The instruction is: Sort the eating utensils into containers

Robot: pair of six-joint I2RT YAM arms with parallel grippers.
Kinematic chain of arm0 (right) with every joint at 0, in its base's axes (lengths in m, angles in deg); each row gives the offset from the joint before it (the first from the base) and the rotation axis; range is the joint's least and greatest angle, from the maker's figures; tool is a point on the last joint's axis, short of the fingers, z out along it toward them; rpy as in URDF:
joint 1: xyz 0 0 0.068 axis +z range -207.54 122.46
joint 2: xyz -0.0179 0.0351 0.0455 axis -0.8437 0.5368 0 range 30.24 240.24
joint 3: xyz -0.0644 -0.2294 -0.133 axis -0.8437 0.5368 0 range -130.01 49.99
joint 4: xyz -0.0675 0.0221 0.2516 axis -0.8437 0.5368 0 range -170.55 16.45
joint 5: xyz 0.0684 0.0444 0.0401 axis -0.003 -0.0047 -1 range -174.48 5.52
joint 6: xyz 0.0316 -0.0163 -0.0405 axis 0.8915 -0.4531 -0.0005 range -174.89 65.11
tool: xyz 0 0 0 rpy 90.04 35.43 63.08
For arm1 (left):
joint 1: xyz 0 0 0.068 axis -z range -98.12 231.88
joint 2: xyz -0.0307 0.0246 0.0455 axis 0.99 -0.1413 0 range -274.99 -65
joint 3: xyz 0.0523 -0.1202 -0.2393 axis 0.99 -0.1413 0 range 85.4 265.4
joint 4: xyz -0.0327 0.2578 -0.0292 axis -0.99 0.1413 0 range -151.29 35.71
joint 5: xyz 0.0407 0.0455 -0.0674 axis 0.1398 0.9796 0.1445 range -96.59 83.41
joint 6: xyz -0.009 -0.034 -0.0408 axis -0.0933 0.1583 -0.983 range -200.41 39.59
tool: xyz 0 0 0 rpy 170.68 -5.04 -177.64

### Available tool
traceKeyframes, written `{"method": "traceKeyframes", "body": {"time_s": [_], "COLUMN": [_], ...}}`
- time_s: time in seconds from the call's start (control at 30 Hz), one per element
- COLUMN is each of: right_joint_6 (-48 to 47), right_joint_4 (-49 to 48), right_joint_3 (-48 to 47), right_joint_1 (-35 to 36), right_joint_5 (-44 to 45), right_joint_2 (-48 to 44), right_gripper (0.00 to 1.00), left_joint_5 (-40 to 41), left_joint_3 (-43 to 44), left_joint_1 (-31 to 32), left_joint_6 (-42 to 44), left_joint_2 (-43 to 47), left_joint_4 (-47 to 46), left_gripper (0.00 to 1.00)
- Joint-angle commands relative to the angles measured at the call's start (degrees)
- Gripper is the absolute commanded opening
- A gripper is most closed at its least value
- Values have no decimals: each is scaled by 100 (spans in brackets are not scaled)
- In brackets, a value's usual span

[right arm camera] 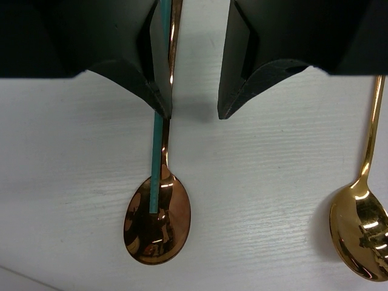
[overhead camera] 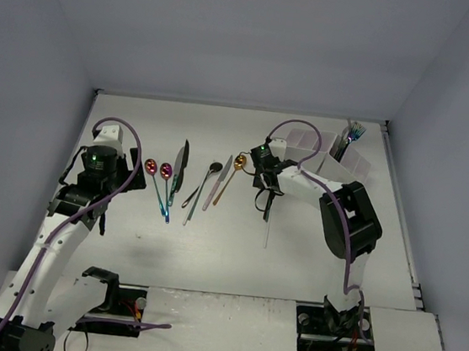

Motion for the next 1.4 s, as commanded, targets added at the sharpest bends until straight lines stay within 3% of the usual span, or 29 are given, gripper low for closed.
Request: {"method": "traceKeyframes", "body": {"time_s": [0.0, 0.77, 1.37], "right_joint_6": [131, 213, 278], "right_joint_4": [-115, -116, -116], "right_joint_3": [-110, 325, 569], "right_joint_1": [-44, -109, -179], "right_joint_5": [125, 451, 407], "right_joint_2": [69, -318, -523], "right_gripper": [33, 30, 36], "left_joint_5": [-35, -81, -142], "left_joint_3": [52, 44, 35], "left_joint_1": [-42, -33, -40], "left_joint_6": [12, -5, 12], "left_joint_2": [-28, -65, -73], "left_joint_4": [-155, -147, -147], "left_gripper": [79, 79, 79]}}
